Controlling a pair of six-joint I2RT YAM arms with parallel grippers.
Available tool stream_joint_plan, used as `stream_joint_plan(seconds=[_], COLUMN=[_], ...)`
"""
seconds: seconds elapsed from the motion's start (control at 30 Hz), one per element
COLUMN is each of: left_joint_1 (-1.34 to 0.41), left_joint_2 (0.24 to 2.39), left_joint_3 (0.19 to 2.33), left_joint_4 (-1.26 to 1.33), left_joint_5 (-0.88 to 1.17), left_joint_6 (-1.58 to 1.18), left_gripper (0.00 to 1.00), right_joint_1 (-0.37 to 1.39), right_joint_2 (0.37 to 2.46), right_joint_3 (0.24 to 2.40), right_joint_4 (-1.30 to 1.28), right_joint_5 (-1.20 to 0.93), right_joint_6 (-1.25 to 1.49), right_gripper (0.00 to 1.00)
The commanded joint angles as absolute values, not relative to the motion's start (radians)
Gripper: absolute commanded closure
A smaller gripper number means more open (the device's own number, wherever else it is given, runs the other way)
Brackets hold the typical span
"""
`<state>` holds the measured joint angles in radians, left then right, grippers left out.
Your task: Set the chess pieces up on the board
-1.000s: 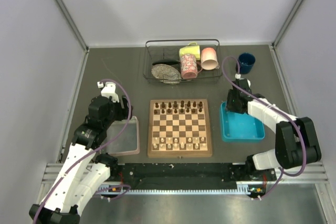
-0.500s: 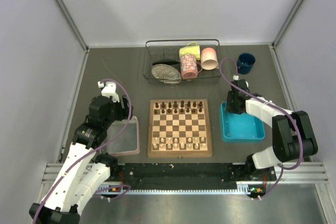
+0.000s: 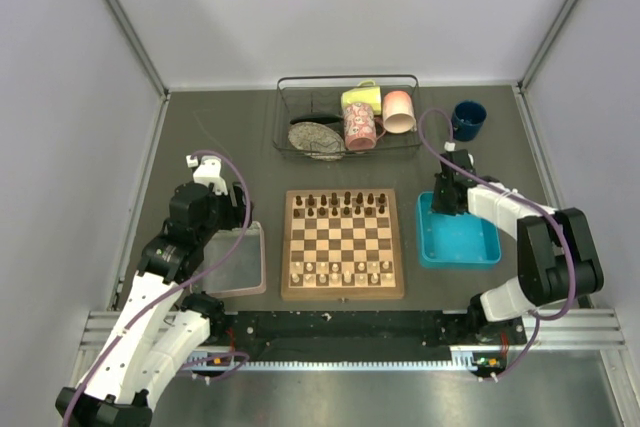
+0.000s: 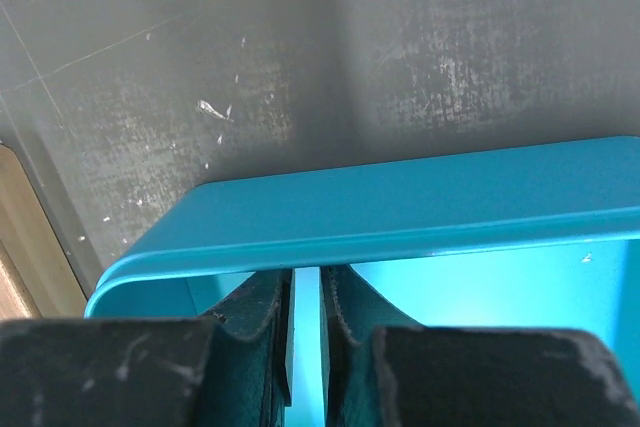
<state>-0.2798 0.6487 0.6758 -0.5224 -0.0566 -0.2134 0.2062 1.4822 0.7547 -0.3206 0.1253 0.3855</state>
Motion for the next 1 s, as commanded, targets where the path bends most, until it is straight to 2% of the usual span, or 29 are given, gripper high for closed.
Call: stream_joint_plan(seconds=[0.0,0.43,0.63,0.77,0.97], left_joint_1=[-0.284,-0.284,-0.284,-0.284,-0.284], left_joint_2=[0.643,0.640,0.634,0.604,0.532], left_joint_3=[0.667,0.667,0.670,0.669,0.680], left_joint_4=[-0.468,-0.466,-0.468,-0.445,-0.306], left_joint_5=[-0.051,-0.048,-0.043,0.020,0.320], left_joint_6=[-0.204,-0.202,-0.202,-0.207,-0.305], left_gripper=[0.25,0.25,0.25,0.25,0.25], right_joint_1=[0.202,0.201,0.202,0.201,0.255], right_joint_2=[1.486,1.273,1.217,1.085,0.879], right_joint_3=[0.776,0.807,0.853,0.854,0.816], right_joint_4=[-0.339,-0.612,-0.747,-0.758,-0.588], right_joint_5=[0.110,0.045,-0.060,-0.237,-0.572], right_joint_6=[0.402,0.433,0.451,0.451,0.453], right_gripper=[1.00,1.00,1.00,1.00,1.00])
